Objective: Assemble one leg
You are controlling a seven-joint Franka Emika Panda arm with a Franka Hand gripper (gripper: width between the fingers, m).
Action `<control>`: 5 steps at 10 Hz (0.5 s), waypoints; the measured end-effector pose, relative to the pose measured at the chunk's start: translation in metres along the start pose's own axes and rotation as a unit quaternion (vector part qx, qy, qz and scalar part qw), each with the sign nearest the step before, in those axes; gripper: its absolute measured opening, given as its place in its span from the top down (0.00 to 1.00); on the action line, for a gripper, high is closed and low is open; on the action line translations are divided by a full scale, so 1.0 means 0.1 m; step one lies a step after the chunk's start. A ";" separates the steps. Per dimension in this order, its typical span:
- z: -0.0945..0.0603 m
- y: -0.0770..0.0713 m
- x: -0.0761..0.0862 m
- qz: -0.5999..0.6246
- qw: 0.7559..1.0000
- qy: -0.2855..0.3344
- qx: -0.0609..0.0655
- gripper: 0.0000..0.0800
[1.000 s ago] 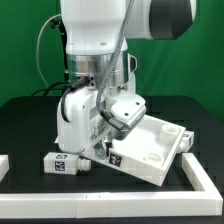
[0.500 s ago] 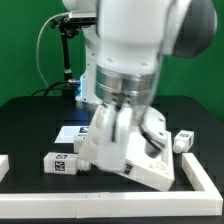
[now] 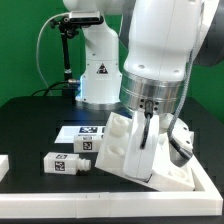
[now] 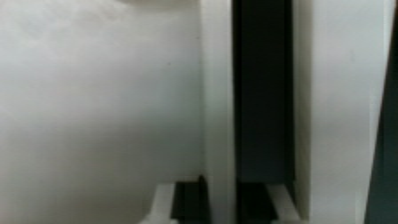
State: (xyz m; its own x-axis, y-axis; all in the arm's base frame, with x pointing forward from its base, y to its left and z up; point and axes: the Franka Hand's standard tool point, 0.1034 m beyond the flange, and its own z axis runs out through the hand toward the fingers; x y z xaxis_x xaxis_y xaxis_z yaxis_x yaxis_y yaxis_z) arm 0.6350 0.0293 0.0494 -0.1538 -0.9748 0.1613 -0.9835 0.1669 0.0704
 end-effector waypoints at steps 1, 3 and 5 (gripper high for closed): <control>0.00 0.00 0.00 0.000 1.000 0.000 0.000 0.93; 0.03 -0.01 -0.01 -0.004 1.000 0.011 0.003 0.93; 0.21 -0.05 -0.12 -0.035 0.997 0.068 0.019 0.93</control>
Offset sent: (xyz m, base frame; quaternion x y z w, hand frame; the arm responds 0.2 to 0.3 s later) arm 0.0116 0.0030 -0.0246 0.0388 0.1476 -0.0576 0.9866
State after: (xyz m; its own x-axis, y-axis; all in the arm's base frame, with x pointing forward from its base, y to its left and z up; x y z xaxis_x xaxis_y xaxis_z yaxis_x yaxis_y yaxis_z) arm 0.6402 0.0366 0.0264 -0.0727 -0.9547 0.2887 -0.9947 0.0904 0.0484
